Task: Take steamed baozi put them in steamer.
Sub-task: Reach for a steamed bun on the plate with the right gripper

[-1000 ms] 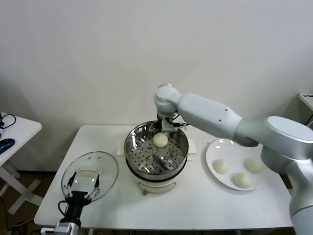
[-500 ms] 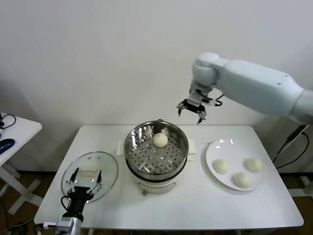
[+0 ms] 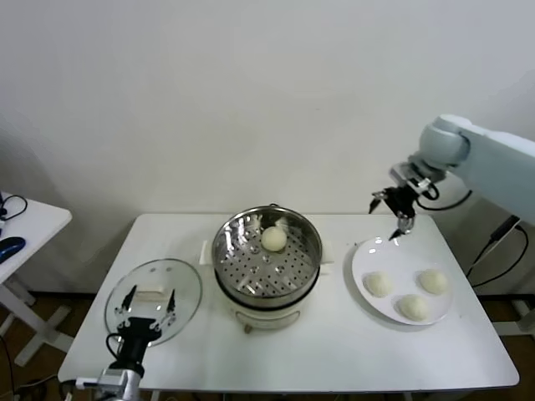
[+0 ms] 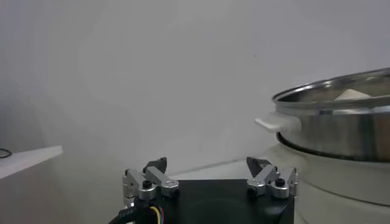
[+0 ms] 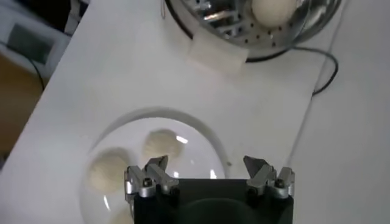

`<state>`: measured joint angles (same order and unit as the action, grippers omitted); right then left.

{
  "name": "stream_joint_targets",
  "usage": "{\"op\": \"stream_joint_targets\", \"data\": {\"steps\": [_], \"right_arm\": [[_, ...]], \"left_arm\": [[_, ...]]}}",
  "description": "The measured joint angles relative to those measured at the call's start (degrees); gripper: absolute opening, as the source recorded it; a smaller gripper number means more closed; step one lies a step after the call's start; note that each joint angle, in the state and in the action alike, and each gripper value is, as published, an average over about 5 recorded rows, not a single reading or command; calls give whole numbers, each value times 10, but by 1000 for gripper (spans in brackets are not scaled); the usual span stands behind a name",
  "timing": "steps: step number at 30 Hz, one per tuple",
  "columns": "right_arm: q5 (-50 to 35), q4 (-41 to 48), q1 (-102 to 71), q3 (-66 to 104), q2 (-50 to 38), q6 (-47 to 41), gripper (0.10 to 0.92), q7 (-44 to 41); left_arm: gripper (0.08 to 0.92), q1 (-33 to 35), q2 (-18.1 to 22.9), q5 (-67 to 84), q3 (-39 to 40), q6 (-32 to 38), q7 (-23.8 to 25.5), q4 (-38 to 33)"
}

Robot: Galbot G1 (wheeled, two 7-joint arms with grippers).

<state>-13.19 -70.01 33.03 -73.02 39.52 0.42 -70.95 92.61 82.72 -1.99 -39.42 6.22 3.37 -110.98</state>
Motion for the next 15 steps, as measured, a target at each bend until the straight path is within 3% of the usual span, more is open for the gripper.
{"op": "stream_joint_targets", "data": {"steps": [15], "right_arm": [[89,39,-219,159,-19,-31,823,32]], "left_arm": [[823,-1,-3,-7,0,-9,-3,0]]}}
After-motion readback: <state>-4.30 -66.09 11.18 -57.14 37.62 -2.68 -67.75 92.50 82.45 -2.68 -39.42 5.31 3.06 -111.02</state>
